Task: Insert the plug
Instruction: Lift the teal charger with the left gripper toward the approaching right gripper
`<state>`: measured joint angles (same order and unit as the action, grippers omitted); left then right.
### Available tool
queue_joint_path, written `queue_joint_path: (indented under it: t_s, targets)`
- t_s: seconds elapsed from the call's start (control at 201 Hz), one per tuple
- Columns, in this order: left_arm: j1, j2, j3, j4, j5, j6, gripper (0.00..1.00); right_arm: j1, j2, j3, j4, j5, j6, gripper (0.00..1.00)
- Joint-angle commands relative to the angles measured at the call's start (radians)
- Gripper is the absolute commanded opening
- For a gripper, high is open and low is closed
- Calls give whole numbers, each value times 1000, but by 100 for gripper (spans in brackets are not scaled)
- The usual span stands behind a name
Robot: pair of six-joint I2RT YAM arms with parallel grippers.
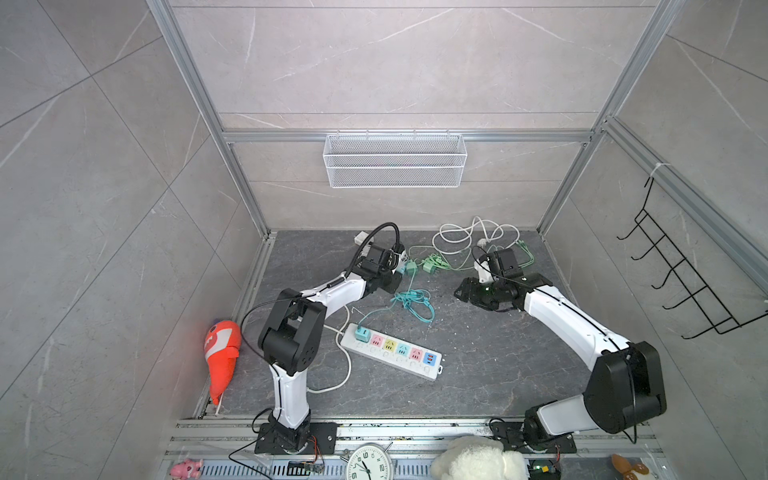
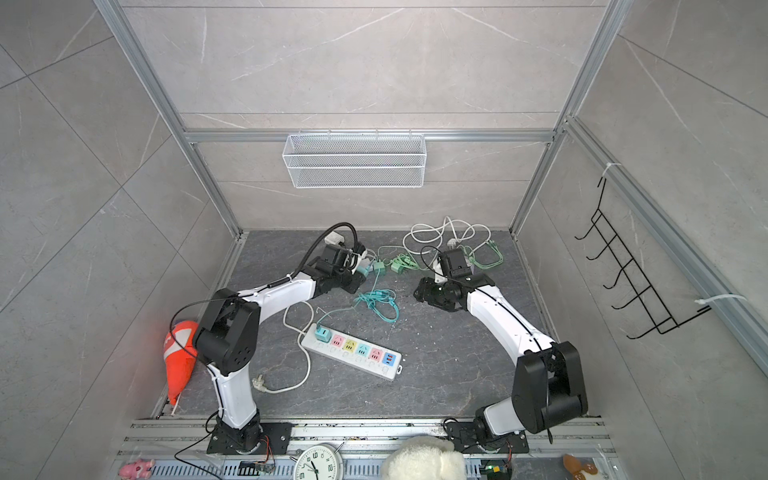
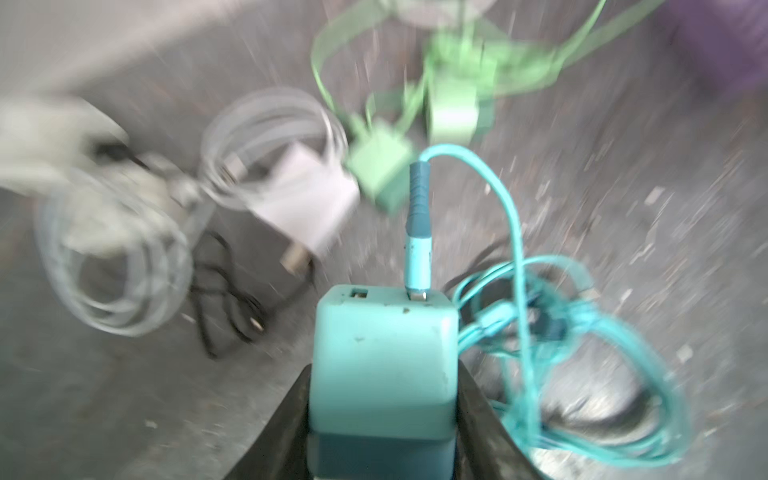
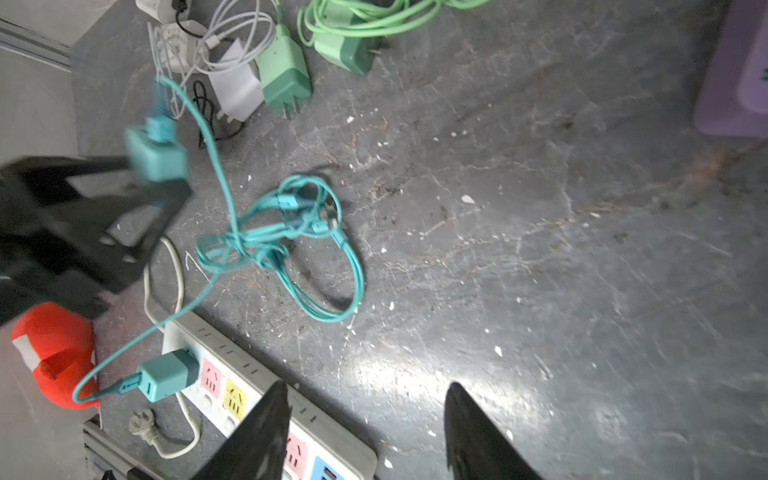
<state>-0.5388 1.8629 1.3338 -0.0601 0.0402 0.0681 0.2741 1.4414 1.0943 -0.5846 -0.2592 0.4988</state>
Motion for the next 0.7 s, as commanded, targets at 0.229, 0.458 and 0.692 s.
queue_joint_path:
  t_s: [0.229, 0.458, 0.692]
  targets:
    - [-28, -316, -218, 470, 82, -67, 23, -11, -41, 44, 9, -25, -11, 61]
    - [-86, -530, -440, 509, 111, -84, 22, -8, 78, 254, 167, -351, 10, 59]
    - [-202, -643, -589, 524, 61, -40, 21, 61, 133, 345, 321, -653, 88, 56]
